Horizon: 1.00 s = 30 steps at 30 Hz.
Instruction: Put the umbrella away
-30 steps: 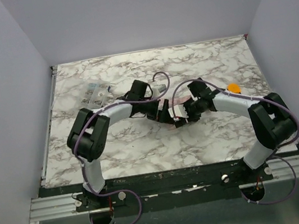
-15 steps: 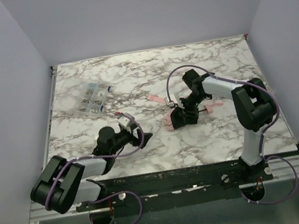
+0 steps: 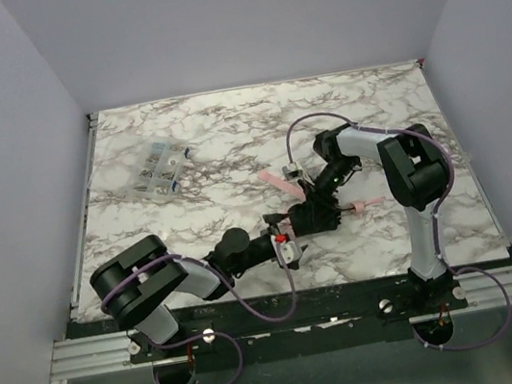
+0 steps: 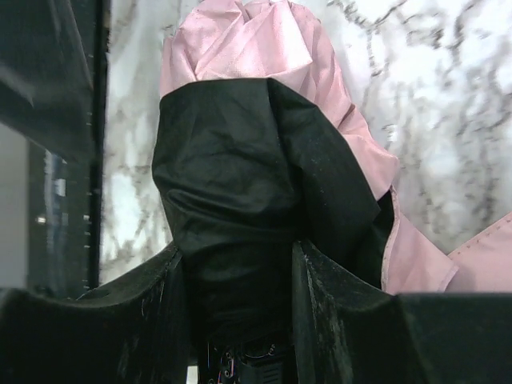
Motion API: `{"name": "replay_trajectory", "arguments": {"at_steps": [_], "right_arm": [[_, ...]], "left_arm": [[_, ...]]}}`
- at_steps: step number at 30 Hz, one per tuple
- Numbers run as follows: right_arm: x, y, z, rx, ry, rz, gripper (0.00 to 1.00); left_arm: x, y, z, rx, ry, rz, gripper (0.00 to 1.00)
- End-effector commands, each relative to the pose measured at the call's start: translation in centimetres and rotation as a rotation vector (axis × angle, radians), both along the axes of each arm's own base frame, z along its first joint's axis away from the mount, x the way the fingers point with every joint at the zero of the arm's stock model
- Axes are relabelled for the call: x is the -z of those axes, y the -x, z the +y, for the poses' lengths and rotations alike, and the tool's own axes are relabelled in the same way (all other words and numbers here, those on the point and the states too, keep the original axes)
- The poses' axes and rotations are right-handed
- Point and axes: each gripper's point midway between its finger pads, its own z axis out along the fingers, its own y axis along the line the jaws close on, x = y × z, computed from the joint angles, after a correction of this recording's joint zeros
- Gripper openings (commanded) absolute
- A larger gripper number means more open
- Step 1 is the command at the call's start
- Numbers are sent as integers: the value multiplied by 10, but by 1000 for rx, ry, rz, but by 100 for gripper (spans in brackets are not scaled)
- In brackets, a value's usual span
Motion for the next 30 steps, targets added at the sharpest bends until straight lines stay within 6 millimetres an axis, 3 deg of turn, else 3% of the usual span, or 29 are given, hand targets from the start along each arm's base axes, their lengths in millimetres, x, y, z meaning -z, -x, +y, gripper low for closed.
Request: {"name": "replay_trajectory", "arguments": {"at_steps": [1,5,8,11,14,16,17,19,24,27,30], "right_arm": [[53,74,-59,-94,369,290,11],[52,71,-56,-83,356,277,11],[52,70,-55,-79,347,271,12],[51,67,-52,-70,327,261,16],[48,58,-46,-45,296,222,25],[40,46,-42,-19,269,170,34],[34,38,-41,4,247,139,39],[12,13,-41,68,187,63,46],[-65,-56,-61,251,41,-198,79],[-103,-77,-75,316,-3,-352,82],[-128,-75,-81,299,-57,-505,84]], "left_arm": [[23,-23,-13,-70,-166,-114,87],[58,-20,-18,-34,-288,-51,82],[81,-16,-16,-20,-368,17,73],[103,-8,-11,-3,-461,111,54],[116,5,-8,37,-517,209,21],[123,12,-6,61,-554,296,5],[125,14,-5,69,-560,340,0],[131,18,-1,67,-574,467,0],[151,26,15,56,-658,759,0],[162,27,25,26,-711,904,0],[166,26,31,-3,-749,1067,0]]}}
